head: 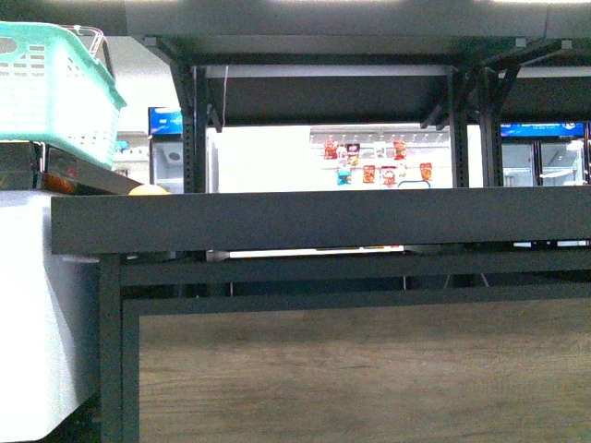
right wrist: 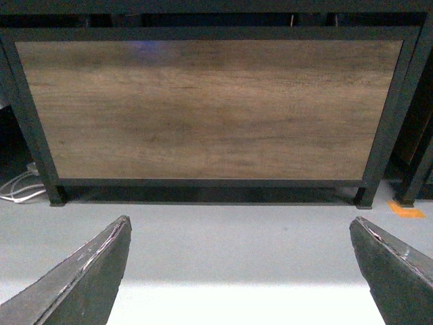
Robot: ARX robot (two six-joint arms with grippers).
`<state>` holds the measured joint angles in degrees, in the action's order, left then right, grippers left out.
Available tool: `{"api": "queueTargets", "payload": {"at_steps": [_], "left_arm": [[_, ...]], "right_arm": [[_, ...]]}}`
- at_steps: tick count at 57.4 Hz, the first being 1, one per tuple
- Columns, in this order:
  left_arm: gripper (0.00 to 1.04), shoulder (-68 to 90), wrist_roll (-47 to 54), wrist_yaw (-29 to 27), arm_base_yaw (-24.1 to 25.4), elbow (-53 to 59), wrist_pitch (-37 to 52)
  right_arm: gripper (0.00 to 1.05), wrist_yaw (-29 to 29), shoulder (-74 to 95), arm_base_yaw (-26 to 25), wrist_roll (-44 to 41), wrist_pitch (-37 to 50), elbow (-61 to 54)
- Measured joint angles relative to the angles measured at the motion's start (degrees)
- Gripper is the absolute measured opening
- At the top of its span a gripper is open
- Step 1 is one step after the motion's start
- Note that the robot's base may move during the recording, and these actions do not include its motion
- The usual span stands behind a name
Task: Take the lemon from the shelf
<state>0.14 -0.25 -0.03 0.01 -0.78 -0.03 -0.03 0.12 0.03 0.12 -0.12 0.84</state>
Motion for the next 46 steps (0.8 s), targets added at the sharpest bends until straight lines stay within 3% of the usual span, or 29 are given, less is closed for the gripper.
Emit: {"api": "queueTargets", "payload": {"at_steps": [46], "left_arm": [[0.97, 0.0, 0.0, 0.0, 0.0, 0.0, 0.0]], "right_arm": [[0.97, 0.0, 0.0, 0.0, 0.0, 0.0, 0.0]]}}
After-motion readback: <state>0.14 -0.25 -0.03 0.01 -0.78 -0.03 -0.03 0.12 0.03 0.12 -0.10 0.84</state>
